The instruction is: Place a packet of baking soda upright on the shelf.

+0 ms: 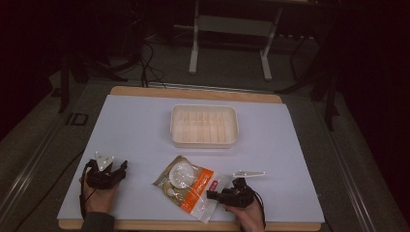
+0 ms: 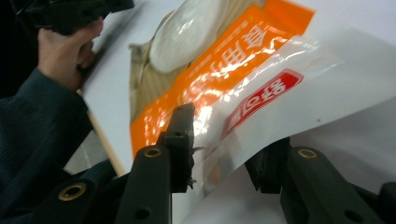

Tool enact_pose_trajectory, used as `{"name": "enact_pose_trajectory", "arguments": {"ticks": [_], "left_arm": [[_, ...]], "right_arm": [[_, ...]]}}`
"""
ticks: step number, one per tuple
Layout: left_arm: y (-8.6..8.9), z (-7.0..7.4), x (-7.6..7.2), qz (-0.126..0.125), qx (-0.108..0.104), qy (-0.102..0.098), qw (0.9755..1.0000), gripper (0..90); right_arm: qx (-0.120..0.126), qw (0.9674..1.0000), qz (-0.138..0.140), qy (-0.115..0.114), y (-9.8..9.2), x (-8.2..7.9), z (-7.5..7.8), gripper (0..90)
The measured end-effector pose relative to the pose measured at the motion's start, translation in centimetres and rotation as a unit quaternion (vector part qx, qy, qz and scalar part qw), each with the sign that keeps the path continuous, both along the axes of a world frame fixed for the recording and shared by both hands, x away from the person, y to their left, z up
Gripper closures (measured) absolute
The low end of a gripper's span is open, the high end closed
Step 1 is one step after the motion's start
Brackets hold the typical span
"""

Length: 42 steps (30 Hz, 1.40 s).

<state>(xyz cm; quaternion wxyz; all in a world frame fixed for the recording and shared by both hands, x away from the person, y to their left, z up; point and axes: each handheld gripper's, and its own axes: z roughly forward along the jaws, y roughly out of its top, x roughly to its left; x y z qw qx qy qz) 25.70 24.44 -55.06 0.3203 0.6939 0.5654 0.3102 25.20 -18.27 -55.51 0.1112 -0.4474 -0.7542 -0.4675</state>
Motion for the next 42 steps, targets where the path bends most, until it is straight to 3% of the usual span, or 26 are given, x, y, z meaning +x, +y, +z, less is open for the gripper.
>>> {"name": "enact_pose_trajectory", "arguments": {"ticks": [7, 11, 14, 15, 17, 18, 23, 28, 35, 42], "left_arm": [[0.0, 0.0, 0.0, -0.002, 0.000, 0.001, 1.0000, 45.9], [-0.1, 0.0, 0.0, -0.002, 0.001, 0.002, 1.0000, 45.9], [-0.1, 0.0, 0.0, -0.001, 0.003, 0.002, 1.0000, 45.9], [-0.1, 0.0, 0.0, -0.001, 0.003, 0.002, 1.0000, 45.9], [-0.1, 0.0, 0.0, -0.001, 0.003, 0.002, 1.0000, 46.0], [-0.1, 0.0, 0.0, -0.002, 0.002, 0.002, 1.0000, 46.0], [-0.1, 0.0, 0.0, -0.002, 0.002, 0.001, 1.0000, 46.0], [-0.1, 0.0, 0.0, -0.002, 0.001, 0.000, 1.0000, 46.0], [-0.1, 0.0, 0.0, -0.001, 0.001, 0.000, 1.0000, 46.0], [0.0, 0.0, 0.0, 0.000, -0.001, -0.002, 1.0000, 46.0]], "right_arm": [[0.013, 0.9993, 0.017, 0.031, 0.6, -1.1, -0.4, 59.3], [0.020, 0.9990, 0.016, 0.038, 1.1, -1.1, -0.7, 59.5], [0.015, 0.9991, 0.014, 0.036, 1.4, -0.9, -0.7, 63.8], [-0.002, 0.9996, 0.019, 0.021, 1.8, -0.7, -0.7, 74.8], [-0.010, 0.9995, 0.022, 0.019, 1.9, -0.5, -0.7, 74.8], [-0.010, 0.9995, 0.020, 0.021, 2.0, 0.0, -0.6, 87.4], [-0.005, 0.9998, 0.016, 0.013, 2.0, 0.4, 0.5, 89.6], [0.001, 0.9997, 0.018, 0.019, 1.9, 1.4, 1.9, 89.9], [0.018, 0.9995, 0.026, -0.001, 2.4, 2.8, 4.1, 90.0], [0.020, 0.9988, 0.039, -0.024, 3.9, 3.8, 6.3, 90.0]]}}
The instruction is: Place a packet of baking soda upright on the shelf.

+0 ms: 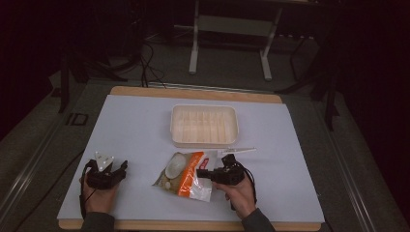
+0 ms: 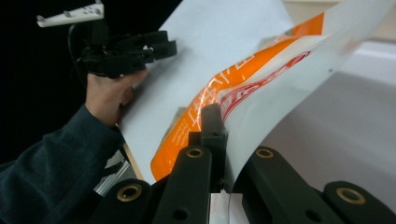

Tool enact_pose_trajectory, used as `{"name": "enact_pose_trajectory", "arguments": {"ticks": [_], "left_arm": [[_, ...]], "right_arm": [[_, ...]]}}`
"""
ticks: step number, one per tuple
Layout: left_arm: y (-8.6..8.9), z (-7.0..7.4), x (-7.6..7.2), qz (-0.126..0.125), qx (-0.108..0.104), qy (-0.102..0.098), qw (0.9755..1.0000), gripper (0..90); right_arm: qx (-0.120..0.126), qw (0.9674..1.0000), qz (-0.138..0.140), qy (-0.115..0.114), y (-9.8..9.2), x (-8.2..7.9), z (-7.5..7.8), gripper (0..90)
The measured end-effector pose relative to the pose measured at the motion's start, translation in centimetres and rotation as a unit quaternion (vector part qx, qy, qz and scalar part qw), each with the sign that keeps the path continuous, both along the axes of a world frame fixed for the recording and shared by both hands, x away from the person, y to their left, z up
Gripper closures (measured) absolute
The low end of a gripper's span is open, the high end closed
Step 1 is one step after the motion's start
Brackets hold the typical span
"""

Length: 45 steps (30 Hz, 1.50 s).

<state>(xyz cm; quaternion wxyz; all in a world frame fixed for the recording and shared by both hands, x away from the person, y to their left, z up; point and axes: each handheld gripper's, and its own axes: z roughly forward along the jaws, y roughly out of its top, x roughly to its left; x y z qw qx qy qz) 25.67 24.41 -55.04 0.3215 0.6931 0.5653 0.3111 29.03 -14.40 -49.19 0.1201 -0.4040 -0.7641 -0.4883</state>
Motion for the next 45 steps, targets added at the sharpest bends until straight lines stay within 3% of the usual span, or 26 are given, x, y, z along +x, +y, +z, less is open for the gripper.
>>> {"name": "enact_pose_trajectory", "arguments": {"ticks": [9, 16, 32, 45], "left_arm": [[0.0, 0.0, 0.0, 0.000, -0.003, -0.001, 1.0000, 46.1], [0.1, 0.0, 0.0, 0.001, -0.006, 0.000, 1.0000, 46.1], [0.1, 0.0, 0.0, 0.000, -0.010, -0.001, 1.0000, 46.5], [0.2, 0.0, 0.0, -0.001, -0.012, -0.001, 0.9999, 46.4]], "right_arm": [[-0.003, 0.9996, 0.020, -0.022, 1.8, 1.1, 2.0, 90.0], [-0.005, 0.9990, 0.040, -0.022, 2.7, 2.3, 2.9, 90.0], [0.012, 0.9974, 0.068, -0.018, 4.9, 4.6, 3.7, 90.0], [0.001, 0.9964, 0.080, -0.028, 6.9, 6.2, 4.1, 90.0]]}}
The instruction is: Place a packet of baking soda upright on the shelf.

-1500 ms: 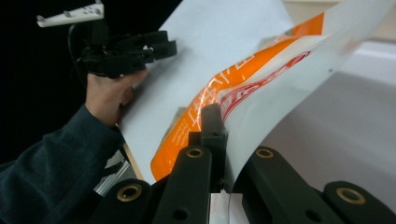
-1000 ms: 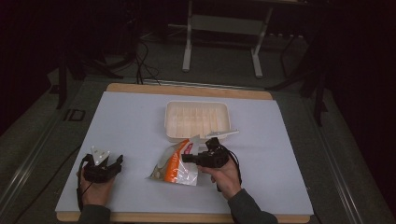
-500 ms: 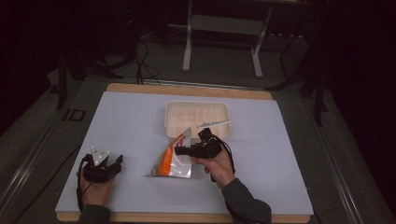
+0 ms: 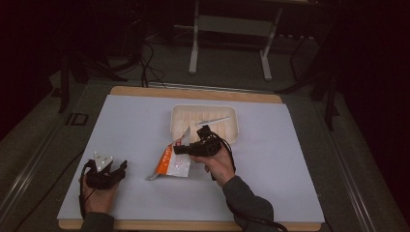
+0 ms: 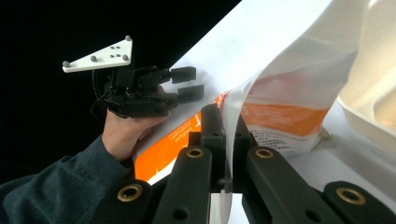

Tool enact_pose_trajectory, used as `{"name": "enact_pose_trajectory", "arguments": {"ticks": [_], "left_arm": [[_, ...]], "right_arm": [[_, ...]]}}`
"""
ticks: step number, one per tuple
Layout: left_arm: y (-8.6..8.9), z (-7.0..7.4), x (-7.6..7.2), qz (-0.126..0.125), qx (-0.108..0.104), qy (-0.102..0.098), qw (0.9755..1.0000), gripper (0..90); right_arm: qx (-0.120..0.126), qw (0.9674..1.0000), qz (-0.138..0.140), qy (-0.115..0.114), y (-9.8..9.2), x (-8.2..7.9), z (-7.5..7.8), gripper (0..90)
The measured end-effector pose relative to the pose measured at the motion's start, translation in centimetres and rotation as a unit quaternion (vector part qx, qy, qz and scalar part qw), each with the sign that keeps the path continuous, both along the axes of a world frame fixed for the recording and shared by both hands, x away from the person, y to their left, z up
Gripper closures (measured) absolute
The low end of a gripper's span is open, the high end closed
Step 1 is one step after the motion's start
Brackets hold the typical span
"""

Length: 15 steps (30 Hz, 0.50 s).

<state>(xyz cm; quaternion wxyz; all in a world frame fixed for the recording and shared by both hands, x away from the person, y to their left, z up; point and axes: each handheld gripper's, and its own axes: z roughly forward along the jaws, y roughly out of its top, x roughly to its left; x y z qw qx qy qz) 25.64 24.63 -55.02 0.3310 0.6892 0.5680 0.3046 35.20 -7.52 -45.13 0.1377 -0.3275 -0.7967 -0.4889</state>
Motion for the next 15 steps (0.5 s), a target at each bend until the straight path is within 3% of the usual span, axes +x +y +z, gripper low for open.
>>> {"name": "enact_pose_trajectory", "arguments": {"ticks": [15], "left_arm": [[0.1, 0.0, 0.0, 0.000, -0.004, 0.000, 1.0000, 46.4]], "right_arm": [[-0.020, 0.9993, 0.022, -0.022, 0.9, 0.1, 1.1, 90.0]]}}
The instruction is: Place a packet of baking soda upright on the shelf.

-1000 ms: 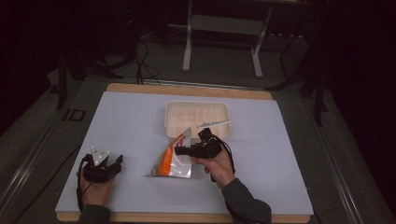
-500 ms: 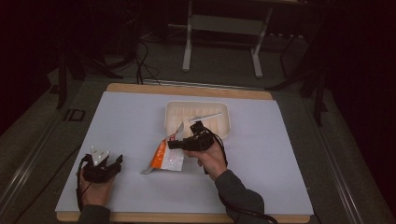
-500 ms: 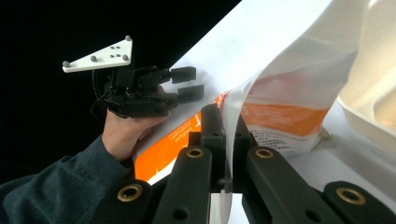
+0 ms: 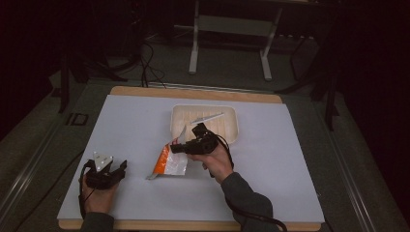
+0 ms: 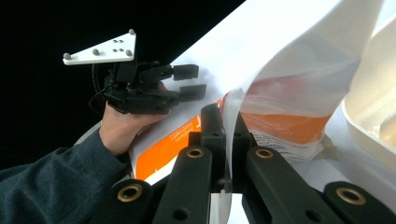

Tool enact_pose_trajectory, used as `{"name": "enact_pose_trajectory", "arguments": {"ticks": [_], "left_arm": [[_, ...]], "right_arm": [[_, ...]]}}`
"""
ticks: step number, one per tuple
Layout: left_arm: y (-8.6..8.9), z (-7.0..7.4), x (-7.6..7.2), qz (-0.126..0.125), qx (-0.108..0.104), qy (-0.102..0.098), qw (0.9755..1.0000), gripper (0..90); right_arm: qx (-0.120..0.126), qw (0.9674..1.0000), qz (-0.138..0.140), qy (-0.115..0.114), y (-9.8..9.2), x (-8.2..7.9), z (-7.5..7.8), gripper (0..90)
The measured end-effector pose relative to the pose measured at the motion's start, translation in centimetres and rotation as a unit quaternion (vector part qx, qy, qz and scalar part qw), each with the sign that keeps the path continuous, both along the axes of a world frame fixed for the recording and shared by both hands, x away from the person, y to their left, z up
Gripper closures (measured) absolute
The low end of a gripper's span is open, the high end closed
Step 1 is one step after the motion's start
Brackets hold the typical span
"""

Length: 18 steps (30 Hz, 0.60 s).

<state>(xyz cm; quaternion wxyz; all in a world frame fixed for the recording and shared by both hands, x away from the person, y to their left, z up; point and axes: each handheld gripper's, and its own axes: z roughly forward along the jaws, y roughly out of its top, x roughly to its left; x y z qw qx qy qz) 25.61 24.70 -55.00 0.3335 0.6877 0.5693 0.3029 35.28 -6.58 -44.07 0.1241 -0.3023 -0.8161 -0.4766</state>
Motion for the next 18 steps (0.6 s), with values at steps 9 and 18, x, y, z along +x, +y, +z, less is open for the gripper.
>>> {"name": "enact_pose_trajectory", "arguments": {"ticks": [9, 18], "left_arm": [[0.0, 0.0, 0.0, 0.000, 0.000, 0.000, 1.0000, 46.3], [0.0, 0.0, 0.0, -0.001, 0.000, 0.000, 1.0000, 46.3]], "right_arm": [[-0.014, 0.9996, 0.009, -0.021, 0.2, 0.0, 1.0, 90.0], [-0.023, 0.9989, 0.016, -0.037, 0.1, 0.1, 2.1, 90.0]]}}
